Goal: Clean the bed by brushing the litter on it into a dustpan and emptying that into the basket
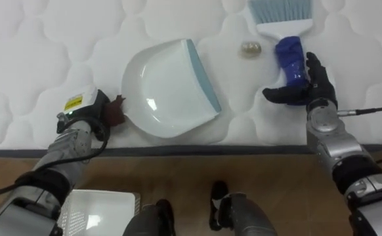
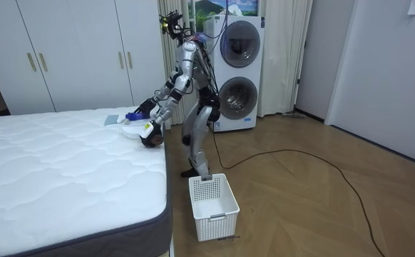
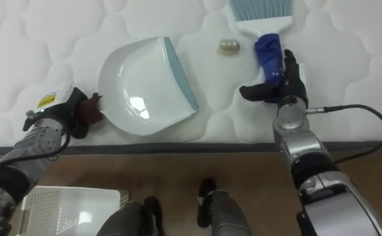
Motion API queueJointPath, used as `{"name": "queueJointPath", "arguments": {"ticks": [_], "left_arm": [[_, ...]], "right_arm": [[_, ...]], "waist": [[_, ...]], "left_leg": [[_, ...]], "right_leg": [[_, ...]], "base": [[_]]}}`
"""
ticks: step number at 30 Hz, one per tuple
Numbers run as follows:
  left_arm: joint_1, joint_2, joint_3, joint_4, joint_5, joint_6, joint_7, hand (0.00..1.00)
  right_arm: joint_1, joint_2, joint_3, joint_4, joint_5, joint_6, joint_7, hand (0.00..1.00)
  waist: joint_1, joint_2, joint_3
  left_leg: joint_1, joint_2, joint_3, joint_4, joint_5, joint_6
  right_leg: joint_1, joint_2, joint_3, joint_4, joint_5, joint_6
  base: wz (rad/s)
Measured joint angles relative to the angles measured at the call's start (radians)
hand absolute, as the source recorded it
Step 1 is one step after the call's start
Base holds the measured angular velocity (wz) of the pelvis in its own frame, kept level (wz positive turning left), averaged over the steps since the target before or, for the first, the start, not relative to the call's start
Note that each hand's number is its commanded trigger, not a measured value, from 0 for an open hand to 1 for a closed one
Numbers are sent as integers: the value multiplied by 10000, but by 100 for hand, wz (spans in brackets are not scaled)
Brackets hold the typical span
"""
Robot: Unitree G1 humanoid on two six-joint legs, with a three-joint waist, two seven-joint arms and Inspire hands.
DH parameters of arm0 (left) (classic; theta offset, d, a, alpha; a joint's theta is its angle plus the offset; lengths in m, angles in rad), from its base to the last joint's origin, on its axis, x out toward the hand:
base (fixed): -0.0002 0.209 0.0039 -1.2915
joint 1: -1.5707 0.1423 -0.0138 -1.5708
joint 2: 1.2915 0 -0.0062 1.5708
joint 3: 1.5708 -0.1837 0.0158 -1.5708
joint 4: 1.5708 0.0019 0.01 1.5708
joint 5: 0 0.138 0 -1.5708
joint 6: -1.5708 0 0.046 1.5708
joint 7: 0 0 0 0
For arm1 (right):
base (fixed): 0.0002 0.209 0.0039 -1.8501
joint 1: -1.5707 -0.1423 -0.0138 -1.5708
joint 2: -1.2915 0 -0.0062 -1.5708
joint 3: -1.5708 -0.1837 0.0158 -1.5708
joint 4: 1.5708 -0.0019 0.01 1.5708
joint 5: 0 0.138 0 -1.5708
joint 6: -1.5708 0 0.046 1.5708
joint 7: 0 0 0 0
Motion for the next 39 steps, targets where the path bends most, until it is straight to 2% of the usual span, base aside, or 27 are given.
{"name": "queueJointPath", "arguments": {"ticks": [4, 14, 15, 16, 17, 20, 22, 25, 27, 32, 39], "left_arm": [[13, -78, -1, -30, -4, 52, -1, 100], [46, -139, -67, -46, -13, 293, -100, 100], [44, -184, -119, -48, -14, 377, -95, 100], [42, -197, -161, -49, -14, 417, -85, 100], [37, -201, -203, -73, -8, 448, -53, 100], [34, -210, -201, -233, -5, 463, 27, 100], [-22, -270, -203, -256, -13, 529, 26, 100], [-40, -284, -228, -470, -19, 688, 1, 100], [-40, -347, -327, -574, -23, 805, -13, 100], [-58, -411, -388, -662, -20, 894, -24, 100], [-115, -425, -553, -703, -35, 1036, -35, 100]], "right_arm": [[-224, -88, -11, 437, 219, 3, 103, 0], [-569, -137, 6, 1133, 281, 10, 282, 0], [-634, -137, 14, 1261, 278, 12, 258, 3], [-659, -137, 15, 1286, 279, 16, 234, 36], [-682, -139, 16, 1295, 274, 20, 181, 98], [-698, -202, 16, 1296, -68, 46, 7, 100], [-698, -245, 29, 1298, -226, 147, -195, 100], [-802, -599, 29, 1425, -621, 234, -455, 100], [-949, -823, 93, 1621, -886, 454, -489, 100], [-1044, -945, 105, 1739, -1340, 820, -624, 100], [-1039, -936, 317, 1809, -1176, 874, -806, 100]], "waist": [[3, 1, -1], [27, -2, -1], [41, -3, 0], [42, -3, 0], [43, -7, -2], [55, -17, -1], [54, -16, -1], [52, -15, -1], [132, -15, -1], [206, -12, -1], [237, -2, -3]], "left_leg": [[-13, -97, -113, 19, 17, 4], [-27, -95, -129, 58, 41, 29], [-38, -106, -129, 77, 41, 29], [-53, -107, -129, 95, 40, 29], [-106, -106, -129, 129, 39, 29], [-302, -262, -131, 201, 56, 54], [-380, -273, -145, 222, 78, 75], [-555, -338, -212, 328, 83, 79], [-569, -377, -259, 340, 84, 78], [-602, -414, -351, 363, 84, 76], [-672, -434, -397, 461, 88, 61]], "right_leg": [[-7, -105, -43, 130, -63, 15], [-16, -211, -106, 296, -132, 10], [-39, -237, -109, 310, -154, 5], [-54, -245, -114, 329, -164, 2], [-107, -255, -122, 367, -174, -6], [-364, -378, -98, 602, -242, -12], [-450, -463, -111, 703, -285, -14], [-569, -507, -179, 792, -316, -23], [-583, -534, -194, 835, -342, -30], [-596, -586, -255, 900, -401, -46], [-646, -659, -336, 1047, -470, -73]], "base": [[8], [3], [5], [3], [0], [7], [10], [9], [6], [4], [3]]}}
